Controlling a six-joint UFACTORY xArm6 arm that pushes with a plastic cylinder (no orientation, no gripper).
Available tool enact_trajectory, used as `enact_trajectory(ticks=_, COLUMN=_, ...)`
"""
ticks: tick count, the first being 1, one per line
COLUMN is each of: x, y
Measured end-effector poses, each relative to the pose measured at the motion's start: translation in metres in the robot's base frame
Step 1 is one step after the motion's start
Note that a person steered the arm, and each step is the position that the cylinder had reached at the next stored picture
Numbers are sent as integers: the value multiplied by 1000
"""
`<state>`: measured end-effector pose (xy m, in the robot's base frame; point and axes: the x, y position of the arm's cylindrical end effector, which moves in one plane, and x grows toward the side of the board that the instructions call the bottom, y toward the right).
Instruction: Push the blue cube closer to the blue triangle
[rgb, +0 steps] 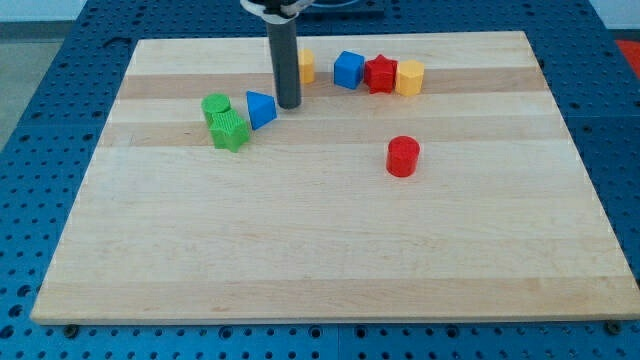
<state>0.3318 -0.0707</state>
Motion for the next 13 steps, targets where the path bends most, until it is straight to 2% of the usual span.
enact_trajectory(ticks=2, x=0, y=-23)
enact_trajectory(ticks=3, x=0, y=17)
enact_trajectory(ticks=4, x=5, y=78)
enact_trajectory(ticks=5, x=10, y=165)
enact_trajectory(ticks=6, x=-11, y=257)
enact_trajectory(ticks=7, x=-72, y=297)
enact_trajectory(ticks=8, x=-139, y=276)
enact_trajectory(ticks=9, x=-139, y=224)
enact_trajectory(ticks=10, x=-116, y=137)
enact_trajectory(ticks=11, x=-77, y=80)
enact_trajectory(ticks=13, x=-14, y=45)
